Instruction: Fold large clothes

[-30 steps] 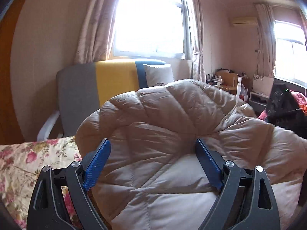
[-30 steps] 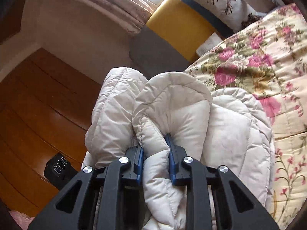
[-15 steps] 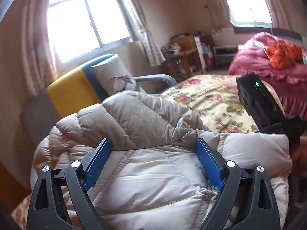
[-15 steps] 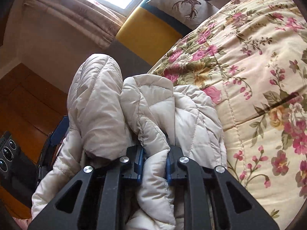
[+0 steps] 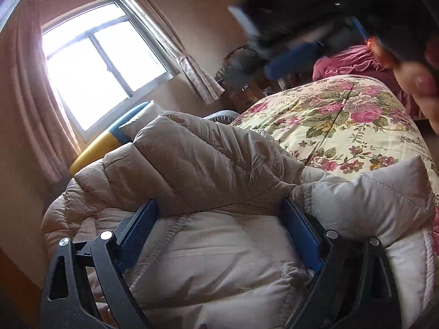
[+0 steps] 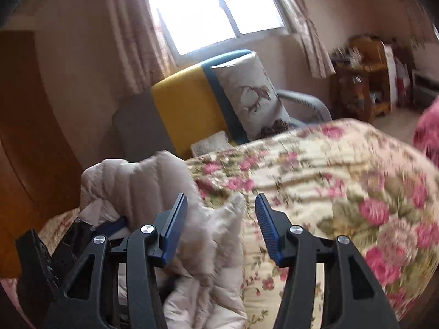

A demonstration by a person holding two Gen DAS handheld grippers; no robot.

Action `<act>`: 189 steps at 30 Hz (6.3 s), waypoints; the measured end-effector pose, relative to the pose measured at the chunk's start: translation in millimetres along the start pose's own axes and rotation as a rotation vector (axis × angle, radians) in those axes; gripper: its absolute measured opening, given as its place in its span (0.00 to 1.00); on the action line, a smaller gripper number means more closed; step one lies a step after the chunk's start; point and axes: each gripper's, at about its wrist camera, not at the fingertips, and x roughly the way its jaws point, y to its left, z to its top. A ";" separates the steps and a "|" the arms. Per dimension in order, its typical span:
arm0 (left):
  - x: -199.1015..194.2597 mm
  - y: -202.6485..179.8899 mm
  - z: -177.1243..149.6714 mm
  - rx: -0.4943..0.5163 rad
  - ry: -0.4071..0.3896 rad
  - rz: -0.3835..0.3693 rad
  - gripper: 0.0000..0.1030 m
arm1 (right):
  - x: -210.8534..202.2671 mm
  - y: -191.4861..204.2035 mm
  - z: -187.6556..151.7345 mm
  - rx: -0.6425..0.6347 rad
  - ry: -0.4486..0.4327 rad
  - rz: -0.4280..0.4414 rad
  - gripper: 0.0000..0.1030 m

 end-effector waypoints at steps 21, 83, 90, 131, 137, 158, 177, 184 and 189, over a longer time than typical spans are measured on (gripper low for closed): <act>-40.6 145.9 5.4 -0.493 0.056 0.228 0.96 | 103.1 10.7 -42.7 0.059 0.182 -0.154 0.24; -62.0 132.7 -80.2 -0.767 0.291 0.023 0.97 | 20.4 27.6 -39.1 0.045 0.213 -0.261 0.98; -75.3 142.9 -100.3 -0.890 0.288 -0.035 0.97 | 13.8 54.3 -40.3 -0.004 0.245 -0.188 0.98; -68.2 121.5 -104.1 -0.907 0.321 -0.343 0.80 | 66.2 -2.4 -90.1 0.258 0.424 0.294 0.93; -96.1 146.8 -113.8 -0.911 0.281 -0.207 0.78 | 80.4 42.6 -90.0 0.193 0.371 0.350 0.92; -125.6 227.7 -242.3 -1.034 0.370 0.163 0.93 | 190.1 197.2 -108.3 -0.035 0.356 0.357 0.98; -128.7 227.1 -231.7 -1.007 0.359 0.228 0.94 | 256.7 344.3 -12.3 -0.487 0.303 0.224 0.80; -127.0 236.8 -209.5 -0.958 0.320 0.203 0.97 | 261.2 246.8 -48.6 -0.171 0.308 0.004 0.80; -102.5 237.3 -226.9 -1.017 0.395 0.212 0.97 | 264.5 253.8 -57.2 -0.219 0.296 -0.044 0.83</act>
